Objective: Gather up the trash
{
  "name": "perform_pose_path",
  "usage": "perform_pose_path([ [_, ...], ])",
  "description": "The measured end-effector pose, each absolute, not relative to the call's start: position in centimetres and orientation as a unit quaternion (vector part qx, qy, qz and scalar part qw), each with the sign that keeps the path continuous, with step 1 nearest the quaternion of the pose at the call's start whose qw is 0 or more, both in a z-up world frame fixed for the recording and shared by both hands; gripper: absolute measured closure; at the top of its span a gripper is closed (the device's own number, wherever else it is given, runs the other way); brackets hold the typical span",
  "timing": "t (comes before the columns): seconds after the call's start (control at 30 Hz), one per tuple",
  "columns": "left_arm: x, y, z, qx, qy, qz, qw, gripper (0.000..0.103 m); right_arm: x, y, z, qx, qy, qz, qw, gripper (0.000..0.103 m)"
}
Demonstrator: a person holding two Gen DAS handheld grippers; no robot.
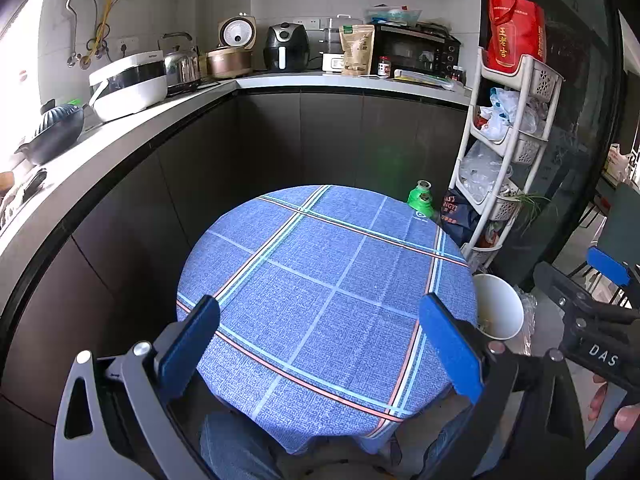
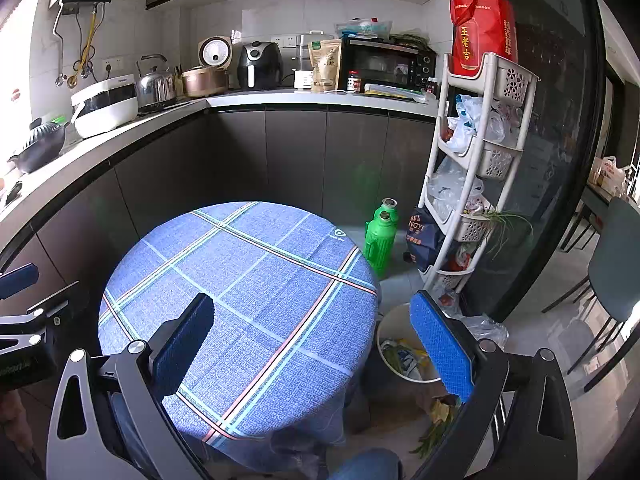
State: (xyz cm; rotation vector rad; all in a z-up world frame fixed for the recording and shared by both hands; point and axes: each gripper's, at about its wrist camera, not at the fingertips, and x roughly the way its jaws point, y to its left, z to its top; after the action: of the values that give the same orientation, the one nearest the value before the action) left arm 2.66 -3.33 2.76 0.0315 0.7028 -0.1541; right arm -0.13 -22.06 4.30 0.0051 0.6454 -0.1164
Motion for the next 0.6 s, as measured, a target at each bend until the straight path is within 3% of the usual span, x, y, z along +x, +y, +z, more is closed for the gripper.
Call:
perform_pose_path([
  [0.6,2.83,-3.71,2.54,0.015,0.346,-0.084,0.934,0.004,-0.07,-22.02,4.23,0.003,0.318,-0.058,0.946,0.009],
])
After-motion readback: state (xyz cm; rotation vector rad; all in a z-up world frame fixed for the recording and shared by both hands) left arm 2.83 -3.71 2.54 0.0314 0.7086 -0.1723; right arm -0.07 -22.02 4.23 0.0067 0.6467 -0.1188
